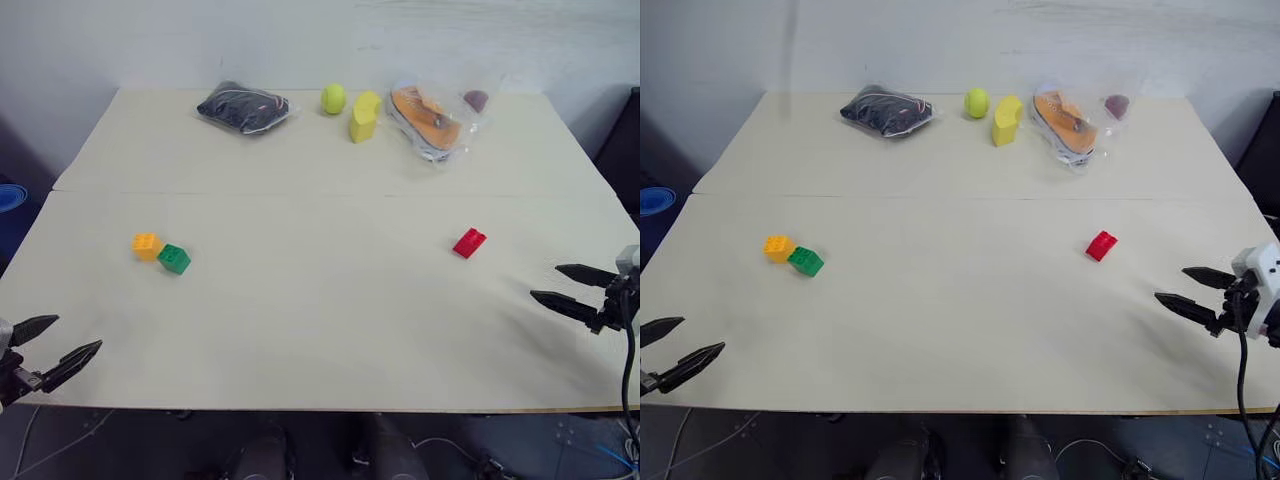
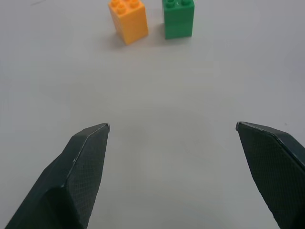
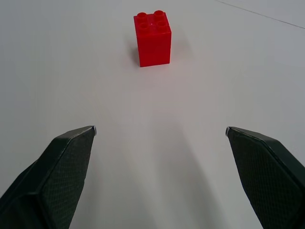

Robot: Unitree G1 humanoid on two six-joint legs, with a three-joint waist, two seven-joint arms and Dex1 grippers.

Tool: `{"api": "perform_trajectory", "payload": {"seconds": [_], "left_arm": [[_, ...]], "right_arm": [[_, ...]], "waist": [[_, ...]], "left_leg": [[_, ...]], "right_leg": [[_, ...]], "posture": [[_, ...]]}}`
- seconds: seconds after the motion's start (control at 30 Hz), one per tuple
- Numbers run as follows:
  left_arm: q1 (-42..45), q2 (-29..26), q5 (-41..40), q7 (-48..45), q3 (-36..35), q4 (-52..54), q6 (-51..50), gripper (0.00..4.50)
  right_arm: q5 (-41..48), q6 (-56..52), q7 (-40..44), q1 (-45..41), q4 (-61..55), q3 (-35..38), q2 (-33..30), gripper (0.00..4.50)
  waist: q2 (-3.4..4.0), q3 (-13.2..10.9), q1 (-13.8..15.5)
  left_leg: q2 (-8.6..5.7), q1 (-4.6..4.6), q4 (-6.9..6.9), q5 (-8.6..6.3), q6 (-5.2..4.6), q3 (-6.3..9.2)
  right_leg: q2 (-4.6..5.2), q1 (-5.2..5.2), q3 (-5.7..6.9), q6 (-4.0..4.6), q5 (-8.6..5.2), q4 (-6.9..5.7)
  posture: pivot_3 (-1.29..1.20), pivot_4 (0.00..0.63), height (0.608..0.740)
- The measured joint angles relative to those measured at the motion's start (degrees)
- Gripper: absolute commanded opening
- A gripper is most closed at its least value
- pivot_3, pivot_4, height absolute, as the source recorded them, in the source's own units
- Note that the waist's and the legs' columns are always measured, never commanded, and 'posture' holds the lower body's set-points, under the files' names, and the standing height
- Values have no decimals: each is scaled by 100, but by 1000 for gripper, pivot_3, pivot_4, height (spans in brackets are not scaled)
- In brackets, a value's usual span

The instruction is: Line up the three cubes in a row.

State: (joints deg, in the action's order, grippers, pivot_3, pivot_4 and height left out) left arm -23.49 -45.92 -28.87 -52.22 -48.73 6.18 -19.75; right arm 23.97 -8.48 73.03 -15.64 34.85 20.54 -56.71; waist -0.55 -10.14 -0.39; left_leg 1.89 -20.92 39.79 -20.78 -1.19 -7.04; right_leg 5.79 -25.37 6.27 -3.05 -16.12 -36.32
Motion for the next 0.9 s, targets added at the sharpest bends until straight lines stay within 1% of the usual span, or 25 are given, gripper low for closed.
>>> {"api": "perform_trajectory", "payload": {"seconds": [0.27, 0.63, 0.7, 0.77, 0.83, 0.9], "left_arm": [[14, 2, 44, 220, -1, 164, -108, 4474], [51, -2, 86, 236, 83, 233, -176, 4474], [93, -87, 82, 198, 319, 436, -309, 4474], [341, -244, -34, 146, 665, 814, -528, 4474], [817, -482, -332, 59, 1112, 1386, -818, 4474], [1209, -753, -530, -132, 1529, 1680, -977, 4474]], "right_arm": [[-76, 74, -18, -52, 4, -10, 98, 4500], [-98, 30, -175, -73, -156, -18, 107, 4500], [-173, 8, -235, -250, -192, -150, 133, 4500], [-279, 5, -236, -570, -185, -363, 177, 4500], [-401, 11, -145, -1091, -96, -679, 265, 4500], [-572, 68, -25, -1589, 171, -968, 367, 4500]], "waist": [[3, -1, -12], [4, -1, -44], [4, -1, -56], [5, -1, -57], [6, -1, -67], [10, -3, -107]], "left_leg": [[0, 0, 0, -1, 2, 0], [0, 0, -2, -2, 4, 0], [0, 1, -1, -1, 4, 0], [-4, 2, 0, 0, 6, 2], [-5, 2, -1, 1, 8, 2], [-6, 1, -1, 4, 11, 1]], "right_leg": [[0, 0, -1, 0, 0, -1], [0, 0, -1, 0, 0, 0], [2, 0, -2, 0, 0, -3], [7, -1, -2, 0, 0, -11], [9, -2, -3, 0, 0, -14], [7, -2, -2, 0, 0, -14]], "posture": [[0, 150, 740], [0, 150, 740], [0, 150, 740], [0, 150, 740], [0, 150, 740], [0, 150, 740]]}}
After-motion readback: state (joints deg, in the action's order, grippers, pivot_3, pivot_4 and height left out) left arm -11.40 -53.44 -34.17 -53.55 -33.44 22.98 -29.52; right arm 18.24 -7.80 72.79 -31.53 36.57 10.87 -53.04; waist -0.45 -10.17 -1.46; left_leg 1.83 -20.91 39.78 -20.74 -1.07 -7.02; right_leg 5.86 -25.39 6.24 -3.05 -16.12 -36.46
